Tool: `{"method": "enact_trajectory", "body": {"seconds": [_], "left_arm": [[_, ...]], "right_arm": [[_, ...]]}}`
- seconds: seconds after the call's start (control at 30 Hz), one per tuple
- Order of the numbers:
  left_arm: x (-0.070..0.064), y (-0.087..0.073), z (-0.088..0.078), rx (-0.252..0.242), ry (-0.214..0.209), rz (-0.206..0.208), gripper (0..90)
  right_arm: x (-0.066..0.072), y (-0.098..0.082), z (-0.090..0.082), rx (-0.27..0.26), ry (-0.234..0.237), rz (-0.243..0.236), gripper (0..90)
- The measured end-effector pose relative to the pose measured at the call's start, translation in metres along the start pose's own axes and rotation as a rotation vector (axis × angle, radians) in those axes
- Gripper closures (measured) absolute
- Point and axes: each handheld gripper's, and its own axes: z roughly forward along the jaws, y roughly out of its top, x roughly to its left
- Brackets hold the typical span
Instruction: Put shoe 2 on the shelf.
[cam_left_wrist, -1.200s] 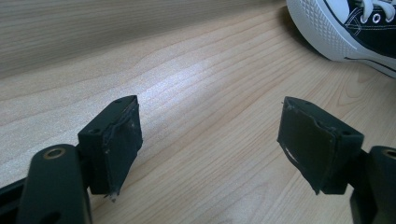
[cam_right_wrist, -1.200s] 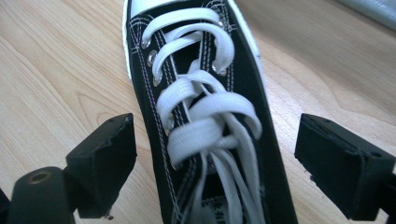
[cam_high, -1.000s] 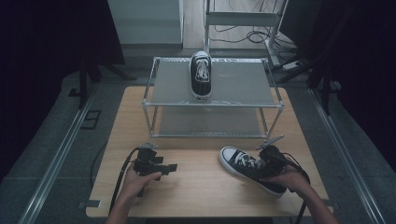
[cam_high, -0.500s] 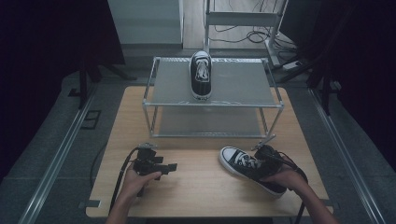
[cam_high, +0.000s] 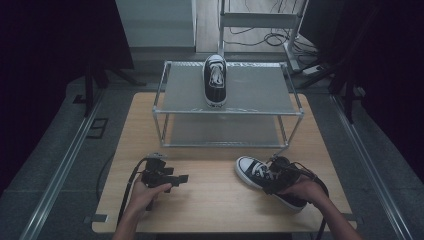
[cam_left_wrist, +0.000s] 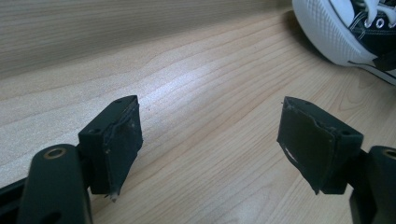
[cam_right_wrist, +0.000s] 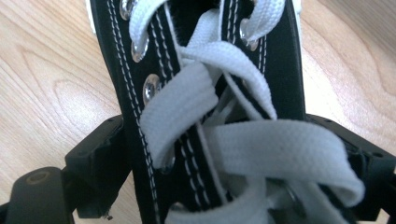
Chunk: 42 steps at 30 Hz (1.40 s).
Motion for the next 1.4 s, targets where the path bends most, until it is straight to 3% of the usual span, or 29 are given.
{"method": "enact_trajectory", "body": {"seconds": [0.27, 0.47, 0.67, 0.8, 1.0, 1.4], "left_arm": [[0.000, 0.000, 0.001, 0.003, 0.001, -0.002, 21.8], [0.000, 0.000, 0.001, 0.001, 0.000, -0.003, 21.9], [0.000, -0.001, 0.001, 0.001, 0.002, -0.006, 22.0], [0.001, -0.002, 0.001, 0.000, 0.002, -0.007, 22.0], [0.001, -0.003, 0.000, -0.001, 0.001, -0.013, 22.1], [0.001, -0.004, 0.001, 0.002, -0.003, -0.016, 22.1]], "right_arm": [[-0.004, 0.000, -0.003, -0.001, 0.046, 0.037, 13.6], [-0.003, 0.001, -0.015, -0.036, 0.094, 0.068, 14.0], [0.004, 0.007, -0.026, -0.069, 0.130, 0.067, 14.1], [0.011, 0.012, -0.031, -0.095, 0.156, 0.093, 14.1], [0.019, 0.021, -0.041, -0.126, 0.155, 0.121, 14.1], [0.031, 0.033, -0.076, -0.196, 0.172, 0.088, 14.2]]}}
